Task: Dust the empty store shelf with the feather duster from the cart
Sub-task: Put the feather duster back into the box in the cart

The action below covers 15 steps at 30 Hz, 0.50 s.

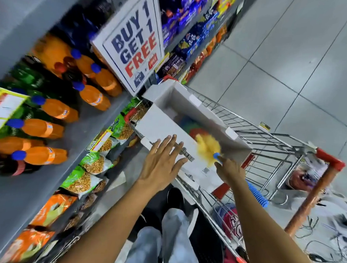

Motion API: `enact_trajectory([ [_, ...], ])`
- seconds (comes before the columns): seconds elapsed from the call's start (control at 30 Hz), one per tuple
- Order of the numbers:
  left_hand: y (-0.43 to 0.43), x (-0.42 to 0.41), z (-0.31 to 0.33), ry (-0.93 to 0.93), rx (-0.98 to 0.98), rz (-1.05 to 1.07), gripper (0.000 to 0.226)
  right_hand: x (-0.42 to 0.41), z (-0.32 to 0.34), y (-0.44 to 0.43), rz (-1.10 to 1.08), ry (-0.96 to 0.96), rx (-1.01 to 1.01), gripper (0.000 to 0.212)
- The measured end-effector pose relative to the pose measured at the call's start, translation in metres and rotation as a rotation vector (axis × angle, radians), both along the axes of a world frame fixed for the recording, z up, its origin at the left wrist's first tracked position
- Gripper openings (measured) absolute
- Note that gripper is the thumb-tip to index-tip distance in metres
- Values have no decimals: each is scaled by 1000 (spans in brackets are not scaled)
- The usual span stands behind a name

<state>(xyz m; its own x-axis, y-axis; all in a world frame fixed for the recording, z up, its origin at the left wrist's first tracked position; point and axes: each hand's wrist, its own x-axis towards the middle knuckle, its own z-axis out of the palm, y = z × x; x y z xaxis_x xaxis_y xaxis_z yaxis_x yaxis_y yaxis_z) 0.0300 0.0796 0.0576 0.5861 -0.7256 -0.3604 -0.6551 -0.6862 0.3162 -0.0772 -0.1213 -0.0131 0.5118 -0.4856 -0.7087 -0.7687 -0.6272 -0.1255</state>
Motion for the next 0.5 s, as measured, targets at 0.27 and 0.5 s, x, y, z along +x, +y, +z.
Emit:
enact_trajectory([
  [0.27,11,-14,-38,55,35,-29,61,-35,-42,-12,89,85,-131,42],
  [0.5,14,-17,-42,59,66,-36,69,-59,-44,-7,158,202,-132,53],
])
